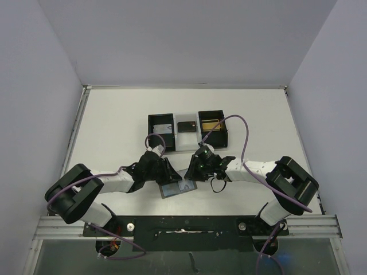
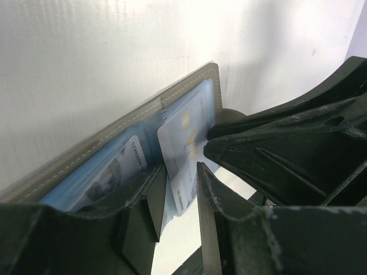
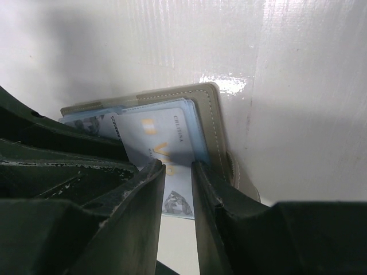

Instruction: Take the credit cards out of the card holder

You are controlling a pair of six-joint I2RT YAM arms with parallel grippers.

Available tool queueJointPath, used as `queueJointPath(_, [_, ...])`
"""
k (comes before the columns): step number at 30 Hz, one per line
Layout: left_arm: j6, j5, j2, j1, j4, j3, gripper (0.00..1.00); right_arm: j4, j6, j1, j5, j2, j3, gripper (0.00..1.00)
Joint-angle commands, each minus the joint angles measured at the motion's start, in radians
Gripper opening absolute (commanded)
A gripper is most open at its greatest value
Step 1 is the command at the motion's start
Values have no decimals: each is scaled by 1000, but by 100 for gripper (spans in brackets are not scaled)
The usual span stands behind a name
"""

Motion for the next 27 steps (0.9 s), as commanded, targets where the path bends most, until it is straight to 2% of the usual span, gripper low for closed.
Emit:
queueJointPath(1, [-9, 28, 29, -3, 75, -6, 27, -34, -7, 3, -6, 27, -36, 28])
queueJointPath(9, [-15, 28, 17, -3, 91, -17, 10, -51, -3, 2, 5, 30, -33, 28])
queueJointPath(12, [-10, 12, -7, -3, 56, -19, 12, -61, -3, 2, 13, 37, -28, 28])
queueJointPath(16, [-6, 10, -35, -3, 50, -30, 24, -77, -6, 2, 14, 51, -16, 28])
queueJointPath(18, [-6, 28, -36, -3, 65, -32, 26, -80, -5, 2, 18, 53, -15, 28])
queueJointPath(27, [-41, 67, -53, -3, 134, -52, 24, -93, -7, 2, 24, 56, -4, 28])
